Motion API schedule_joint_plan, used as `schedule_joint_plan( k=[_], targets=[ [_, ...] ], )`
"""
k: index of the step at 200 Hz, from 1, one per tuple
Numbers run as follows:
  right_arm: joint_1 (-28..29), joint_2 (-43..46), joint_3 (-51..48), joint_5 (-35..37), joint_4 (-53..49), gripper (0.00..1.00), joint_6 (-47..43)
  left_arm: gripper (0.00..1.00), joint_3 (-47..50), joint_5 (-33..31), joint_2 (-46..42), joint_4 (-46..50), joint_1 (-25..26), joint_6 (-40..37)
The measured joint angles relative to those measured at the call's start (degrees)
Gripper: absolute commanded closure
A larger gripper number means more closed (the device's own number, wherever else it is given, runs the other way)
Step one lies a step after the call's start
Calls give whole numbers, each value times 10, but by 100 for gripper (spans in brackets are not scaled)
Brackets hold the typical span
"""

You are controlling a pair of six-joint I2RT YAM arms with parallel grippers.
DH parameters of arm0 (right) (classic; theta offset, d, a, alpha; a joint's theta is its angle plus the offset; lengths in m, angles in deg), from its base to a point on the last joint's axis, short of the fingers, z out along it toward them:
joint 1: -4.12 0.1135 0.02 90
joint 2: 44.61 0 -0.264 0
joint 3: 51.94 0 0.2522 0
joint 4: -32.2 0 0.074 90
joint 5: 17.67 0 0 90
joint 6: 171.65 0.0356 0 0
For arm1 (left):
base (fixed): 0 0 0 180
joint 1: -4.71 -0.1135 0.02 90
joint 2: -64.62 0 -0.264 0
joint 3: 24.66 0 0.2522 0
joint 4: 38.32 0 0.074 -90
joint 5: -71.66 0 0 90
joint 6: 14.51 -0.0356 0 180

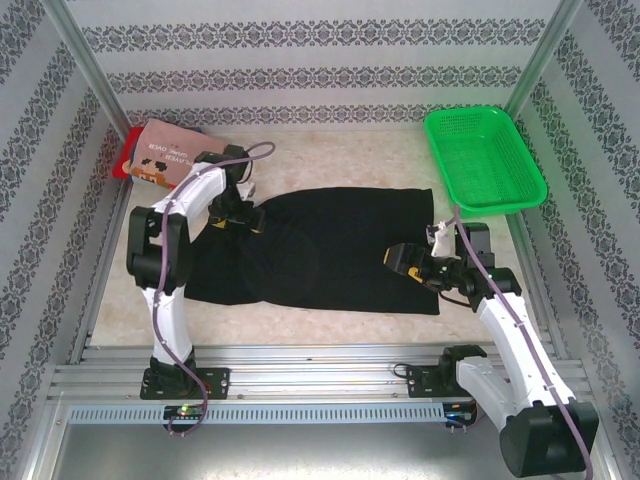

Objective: Fold and stack the t-shirts

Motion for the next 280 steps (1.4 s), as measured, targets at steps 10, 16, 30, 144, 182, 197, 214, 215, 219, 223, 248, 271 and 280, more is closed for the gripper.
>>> schedule_joint_plan(
  k=[10, 16, 30, 144, 182, 197, 214, 215, 219, 223, 248, 271, 280],
  targets=[
    [18, -9, 0, 10, 3, 2, 9, 6, 27, -2, -48, -11, -3, 24],
    [30, -16, 0, 15, 5, 2, 13, 5, 47, -4, -83, -18, -5, 41],
    [64, -37, 0, 30, 14, 2, 28, 6, 99, -4, -161, -37, -12, 79],
    [143, -333, 26, 208, 87, 32, 147, 61, 524, 52, -369, -272, -150, 352],
    [143, -382, 72, 267, 75, 37, 174, 63, 576, 34, -370, -323, -198, 382],
    [157, -389, 83, 294, 66, 36, 178, 63, 604, 24, -377, -329, -225, 387],
    [174, -398, 94, 324, 52, 35, 185, 60, 622, 24, -402, -334, -252, 390],
    [175, -398, 94, 325, 52, 35, 185, 60, 623, 24, -403, -334, -253, 390],
    [180, -401, 97, 332, 49, 35, 188, 59, 626, 24, -407, -334, -259, 390],
    [183, -402, 99, 337, 46, 34, 188, 59, 630, 24, -411, -334, -263, 390],
    [211, -401, 99, 363, 22, 33, 200, 59, 642, 22, -431, -333, -276, 390],
    [230, -370, 72, 371, 2, 33, 218, 56, 655, 18, -453, -322, -287, 389],
    [233, -353, 56, 371, -8, 33, 225, 56, 662, 18, -465, -316, -293, 388]
  ],
)
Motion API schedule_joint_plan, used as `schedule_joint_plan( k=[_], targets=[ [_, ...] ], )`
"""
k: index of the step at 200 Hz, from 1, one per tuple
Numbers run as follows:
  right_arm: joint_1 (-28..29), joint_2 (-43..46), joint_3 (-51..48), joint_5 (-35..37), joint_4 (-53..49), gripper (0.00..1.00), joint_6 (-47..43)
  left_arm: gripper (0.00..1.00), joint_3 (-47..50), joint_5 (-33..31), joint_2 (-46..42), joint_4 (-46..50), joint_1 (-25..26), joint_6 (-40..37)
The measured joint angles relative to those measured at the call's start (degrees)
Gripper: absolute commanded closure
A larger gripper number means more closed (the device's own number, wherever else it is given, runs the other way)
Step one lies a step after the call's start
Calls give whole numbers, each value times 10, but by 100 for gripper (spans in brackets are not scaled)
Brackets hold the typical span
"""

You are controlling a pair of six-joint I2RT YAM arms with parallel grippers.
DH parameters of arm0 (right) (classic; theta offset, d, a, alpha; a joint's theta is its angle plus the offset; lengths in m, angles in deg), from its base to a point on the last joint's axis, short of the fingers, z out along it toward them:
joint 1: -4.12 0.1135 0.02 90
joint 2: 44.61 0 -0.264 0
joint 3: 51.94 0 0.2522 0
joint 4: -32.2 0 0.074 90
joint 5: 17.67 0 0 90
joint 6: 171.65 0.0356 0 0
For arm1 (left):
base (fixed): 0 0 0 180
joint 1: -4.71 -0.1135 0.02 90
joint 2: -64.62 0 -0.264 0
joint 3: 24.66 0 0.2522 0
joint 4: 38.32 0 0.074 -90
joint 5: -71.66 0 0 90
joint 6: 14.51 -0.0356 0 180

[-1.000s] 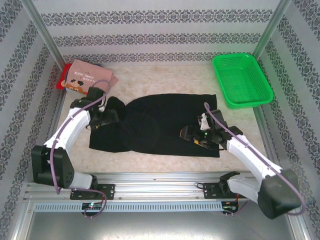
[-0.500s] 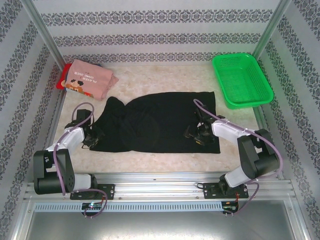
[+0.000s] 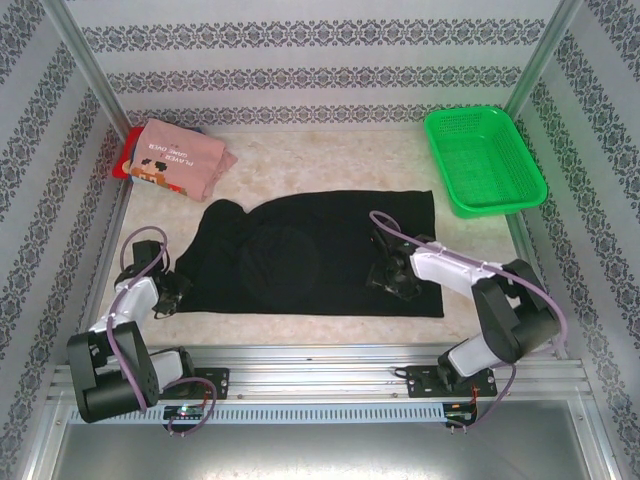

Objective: Fold and stack the t-shirts

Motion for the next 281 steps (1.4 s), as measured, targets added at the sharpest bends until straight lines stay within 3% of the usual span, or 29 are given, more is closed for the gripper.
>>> schedule_joint_plan(
  k=[53, 103, 142, 175, 196, 221, 255, 281],
  targets=[
    [26, 70, -59, 4, -43, 31, 38, 53, 16, 0, -37, 39, -10, 4],
    [28, 121, -66, 17, -79, 21, 44, 34, -5, 16, -48, 87, -10, 21],
    [15, 170, -1, 21, -117, 14, 16, 18, -160, 33, -36, 134, 3, 25],
    [-58, 194, 79, 3, -142, 13, -44, 7, -312, 46, -10, 127, 18, 0],
    [-123, 194, 120, -19, -152, 13, -90, 0, -391, 55, 36, 112, 46, -34],
    [-170, 184, 156, -49, -157, 12, -138, 0, -487, 85, 123, 91, 87, -98],
    [-167, 127, 203, -98, -153, 11, -180, 1, -630, 123, 270, 111, 140, -207],
    [-134, 90, 221, -117, -139, 11, -193, 9, -699, 136, 367, 160, 165, -276]
  ],
)
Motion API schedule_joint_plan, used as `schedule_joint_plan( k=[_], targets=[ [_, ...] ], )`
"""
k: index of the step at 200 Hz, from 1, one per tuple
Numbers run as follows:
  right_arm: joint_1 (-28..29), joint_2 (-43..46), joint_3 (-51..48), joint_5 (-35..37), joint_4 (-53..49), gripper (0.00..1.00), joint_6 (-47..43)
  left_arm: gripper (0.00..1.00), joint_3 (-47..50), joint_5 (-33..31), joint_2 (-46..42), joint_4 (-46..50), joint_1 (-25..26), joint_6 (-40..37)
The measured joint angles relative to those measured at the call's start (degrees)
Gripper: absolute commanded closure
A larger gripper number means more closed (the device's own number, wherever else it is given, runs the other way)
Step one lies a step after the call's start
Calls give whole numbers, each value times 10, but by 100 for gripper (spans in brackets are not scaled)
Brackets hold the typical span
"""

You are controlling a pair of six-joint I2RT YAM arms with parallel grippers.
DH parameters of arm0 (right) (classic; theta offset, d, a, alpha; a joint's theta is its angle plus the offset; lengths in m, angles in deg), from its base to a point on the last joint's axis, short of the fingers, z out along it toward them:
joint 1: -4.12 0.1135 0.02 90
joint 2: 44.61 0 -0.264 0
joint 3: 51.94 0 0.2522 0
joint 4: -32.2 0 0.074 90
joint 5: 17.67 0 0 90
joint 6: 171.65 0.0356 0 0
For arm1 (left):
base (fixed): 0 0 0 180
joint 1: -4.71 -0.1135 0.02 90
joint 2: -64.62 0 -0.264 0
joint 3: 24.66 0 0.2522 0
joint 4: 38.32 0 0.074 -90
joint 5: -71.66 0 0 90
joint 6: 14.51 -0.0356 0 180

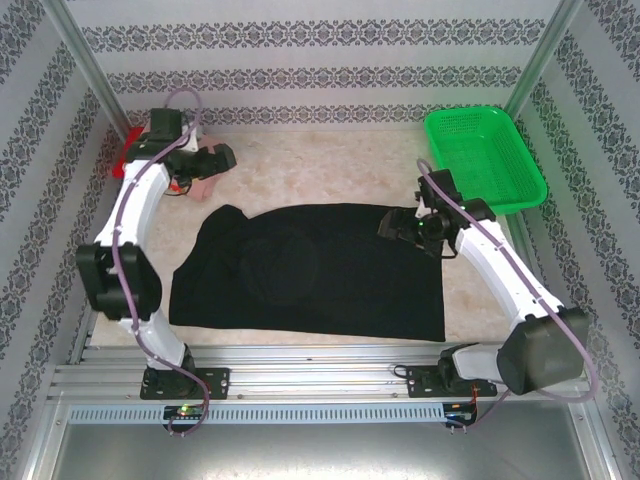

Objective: Fold and stack the t-shirts

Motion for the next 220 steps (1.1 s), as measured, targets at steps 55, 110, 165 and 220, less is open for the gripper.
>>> schedule_joint_plan(
  k=[55, 110, 165, 220],
  targets=[
    [48, -36, 6, -17, 29, 10, 0, 19, -113, -3, 181, 108, 5, -93],
    [50, -11, -24, -21, 54, 10, 1, 21, -169, -21, 259, 163, 14, -140],
    [51, 7, -41, -24, 60, 9, 5, 26, -174, -52, 297, 172, 45, -147],
    [51, 15, -41, -24, 61, 9, 5, 81, -151, -57, 316, 169, 51, -143]
  ],
)
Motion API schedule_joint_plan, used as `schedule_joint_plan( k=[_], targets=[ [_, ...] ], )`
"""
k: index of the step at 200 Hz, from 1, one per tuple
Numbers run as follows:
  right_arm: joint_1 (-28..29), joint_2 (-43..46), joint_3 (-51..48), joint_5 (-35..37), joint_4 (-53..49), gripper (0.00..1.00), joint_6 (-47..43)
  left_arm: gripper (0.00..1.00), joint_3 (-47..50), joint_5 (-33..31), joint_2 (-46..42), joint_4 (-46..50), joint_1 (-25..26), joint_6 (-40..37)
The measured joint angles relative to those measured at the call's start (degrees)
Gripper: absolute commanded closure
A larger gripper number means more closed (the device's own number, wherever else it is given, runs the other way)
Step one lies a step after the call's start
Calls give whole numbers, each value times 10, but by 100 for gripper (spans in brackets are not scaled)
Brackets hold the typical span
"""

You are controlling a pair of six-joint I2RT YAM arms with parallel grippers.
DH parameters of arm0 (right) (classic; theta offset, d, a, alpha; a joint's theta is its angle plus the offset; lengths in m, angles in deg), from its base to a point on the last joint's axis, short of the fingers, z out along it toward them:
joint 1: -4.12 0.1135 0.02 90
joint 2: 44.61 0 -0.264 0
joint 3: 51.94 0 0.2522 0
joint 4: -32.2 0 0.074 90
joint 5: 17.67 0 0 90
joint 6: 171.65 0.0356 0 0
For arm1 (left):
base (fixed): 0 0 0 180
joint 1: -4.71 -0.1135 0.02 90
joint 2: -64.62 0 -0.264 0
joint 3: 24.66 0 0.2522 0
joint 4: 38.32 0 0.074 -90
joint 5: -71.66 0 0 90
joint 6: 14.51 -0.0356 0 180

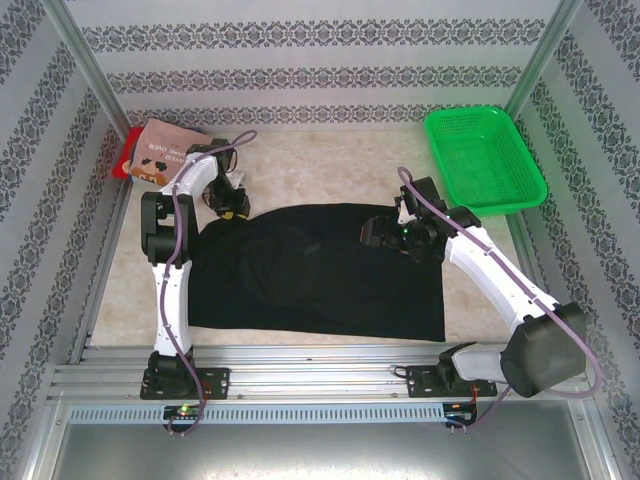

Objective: Fold and stack the t-shirts

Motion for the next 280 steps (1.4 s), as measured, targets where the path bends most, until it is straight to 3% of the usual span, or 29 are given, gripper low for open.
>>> schedule_joint_plan(
  k=[17, 64, 132, 182, 252, 280],
  targets=[
    [0, 2, 0, 0, 2, 9, 0, 90, 30, 6, -16, -11, 0, 5],
    [0, 5, -3, 0, 5, 9, 0, 95, 124, -11, -122, -68, 0, 21],
    [-3, 30, -35, 0, 10, 9, 0, 90, 322, -44, -319, -203, 5, 49],
    [-5, 30, -38, 0, 22, 9, 0, 88, 470, -78, -425, -252, 56, 76],
    [-5, 30, -47, -7, 36, 9, 0, 85, 588, -114, -504, -281, 77, 145],
    [-5, 30, -54, -7, 39, 8, 0, 74, 634, -109, -544, -287, 80, 177]
  ],
)
